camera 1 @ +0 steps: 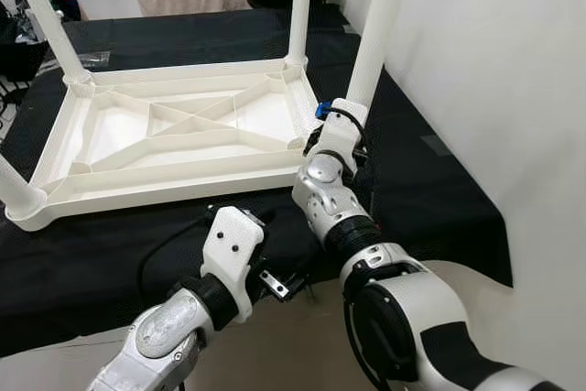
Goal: Building children table
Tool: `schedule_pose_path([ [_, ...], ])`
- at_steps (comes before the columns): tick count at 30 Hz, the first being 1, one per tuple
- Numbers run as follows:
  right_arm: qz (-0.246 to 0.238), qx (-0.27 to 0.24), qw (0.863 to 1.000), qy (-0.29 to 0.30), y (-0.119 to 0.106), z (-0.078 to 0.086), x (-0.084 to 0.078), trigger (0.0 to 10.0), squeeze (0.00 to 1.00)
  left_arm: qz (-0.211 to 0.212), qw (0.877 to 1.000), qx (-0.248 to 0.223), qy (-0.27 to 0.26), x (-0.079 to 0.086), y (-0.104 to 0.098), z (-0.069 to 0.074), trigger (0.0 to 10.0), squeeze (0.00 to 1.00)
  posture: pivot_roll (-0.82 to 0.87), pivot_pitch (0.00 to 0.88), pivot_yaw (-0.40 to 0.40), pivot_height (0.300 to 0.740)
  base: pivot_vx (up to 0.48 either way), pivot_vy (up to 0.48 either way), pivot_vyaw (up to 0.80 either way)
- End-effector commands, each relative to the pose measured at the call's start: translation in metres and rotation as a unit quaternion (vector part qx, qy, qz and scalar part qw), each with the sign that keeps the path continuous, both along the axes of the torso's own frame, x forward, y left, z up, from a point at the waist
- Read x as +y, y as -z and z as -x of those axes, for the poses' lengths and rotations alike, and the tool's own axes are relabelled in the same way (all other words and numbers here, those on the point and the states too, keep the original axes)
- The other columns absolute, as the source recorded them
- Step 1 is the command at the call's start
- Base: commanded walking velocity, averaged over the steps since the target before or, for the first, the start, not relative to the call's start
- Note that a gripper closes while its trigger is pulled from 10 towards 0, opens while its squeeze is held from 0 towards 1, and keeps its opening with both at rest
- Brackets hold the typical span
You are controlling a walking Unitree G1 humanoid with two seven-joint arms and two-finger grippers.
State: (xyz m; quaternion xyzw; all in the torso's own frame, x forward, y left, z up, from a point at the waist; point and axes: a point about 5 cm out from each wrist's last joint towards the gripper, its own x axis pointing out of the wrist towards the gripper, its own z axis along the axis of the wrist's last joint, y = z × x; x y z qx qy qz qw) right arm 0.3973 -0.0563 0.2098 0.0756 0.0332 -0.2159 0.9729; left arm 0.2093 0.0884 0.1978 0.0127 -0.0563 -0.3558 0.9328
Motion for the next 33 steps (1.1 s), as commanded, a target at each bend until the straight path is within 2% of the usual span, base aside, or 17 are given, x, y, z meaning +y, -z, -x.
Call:
schedule_pose_path([
  [1, 0.029, -0.072, 0.995, -0.063, -0.015, -0.005, -0.014, 10.0, 0.0, 0.002, 1.0, 0.003, 0.004, -0.003, 0.003, 0.001, 10.0, 0.0, 0.12, 0.16, -0.063, 0.74, 0.0, 0.0, 0.0],
  [6, 0.032, -0.098, 0.99, -0.099, -0.02, -0.008, -0.021, 10.0, 0.0, 0.002, 1.0, 0.003, 0.002, -0.003, 0.003, 0.001, 10.0, 0.0, 0.12, 0.156, -0.064, 0.74, 0.0, 0.0, 0.0],
  [9, 0.037, -0.13, 0.981, -0.139, -0.023, -0.01, -0.037, 10.0, 0.0, 0.001, 1.0, 0.003, 0.001, -0.002, 0.004, 0.001, 10.0, 0.0, 0.12, 0.152, -0.063, 0.74, 0.0, 0.0, 0.0],
  [13, 0.049, -0.139, 0.976, -0.162, -0.023, -0.011, -0.044, 10.0, 0.0, 0.001, 1.0, 0.002, 0.001, -0.002, 0.004, 0.001, 10.0, 0.0, 0.12, 0.152, -0.062, 0.74, 0.0, 0.0, 0.0],
  [15, 0.041, -0.143, 0.968, -0.202, -0.021, -0.011, -0.048, 10.0, 0.0, 0.001, 1.0, 0.001, 0.0, -0.002, 0.003, 0.0, 10.0, 0.0, 0.12, 0.152, -0.063, 0.74, 0.0, 0.0, 0.0],
  [18, 0.054, -0.145, 0.961, -0.229, -0.02, -0.012, -0.054, 10.0, 0.0, 0.0, 1.0, 0.0, 0.0, -0.001, 0.003, 0.0, 10.0, 0.0, 0.12, 0.154, -0.063, 0.74, 0.0, 0.0, 0.0],
  [21, 0.041, -0.151, 0.939, -0.305, -0.022, -0.013, -0.06, 10.0, 0.0, -0.002, 1.0, -0.002, -0.001, 0.0, 0.002, 0.0, 10.0, 0.0, 0.13, 0.156, -0.062, 0.74, 0.0, 0.0, 0.0],
  [22, 0.041, -0.151, 0.939, -0.305, -0.022, -0.013, -0.06, 10.0, 0.0, -0.002, 1.0, -0.002, -0.001, 0.0, 0.002, 0.0, 10.0, 0.0, 0.13, 0.156, -0.062, 0.74, 0.0, 0.0, 0.0],
  [23, 0.042, -0.157, 0.928, -0.337, -0.025, -0.014, -0.066, 10.0, 0.0, -0.002, 1.0, -0.002, -0.002, 0.0, 0.002, 0.0, 10.0, 0.0, 0.13, 0.157, -0.062, 0.74, 0.0, 0.0, 0.0],
  [27, 0.043, -0.174, 0.895, -0.408, -0.037, -0.014, -0.081, 10.0, 0.0, 0.0, 1.0, -0.003, -0.001, 0.0, 0.002, 0.0, 10.0, 0.0, 0.13, 0.159, -0.061, 0.74, 0.0, 0.0, 0.0],
  [28, 0.043, -0.174, 0.895, -0.408, -0.037, -0.014, -0.081, 10.0, 0.0, 0.0, 1.0, -0.003, -0.001, 0.0, 0.002, 0.0, 10.0, 0.0, 0.13, 0.159, -0.061, 0.74, 0.0, 0.0, 0.0],
  [30, 0.057, -0.179, 0.887, -0.421, -0.046, -0.016, -0.092, 10.0, 0.0, 0.001, 1.0, -0.004, 0.0, -0.002, 0.001, 0.0, 10.0, 0.0, 0.13, 0.16, -0.064, 0.74, 0.0, 0.0, 0.0],
  [33, 0.059, -0.18, 0.887, -0.421, -0.048, -0.016, -0.094, 10.0, 0.0, 0.001, 1.0, -0.004, 0.0, -0.002, 0.001, 0.0, 10.0, 0.0, 0.13, 0.16, -0.064, 0.74, 0.0, 0.0, 0.0],
])
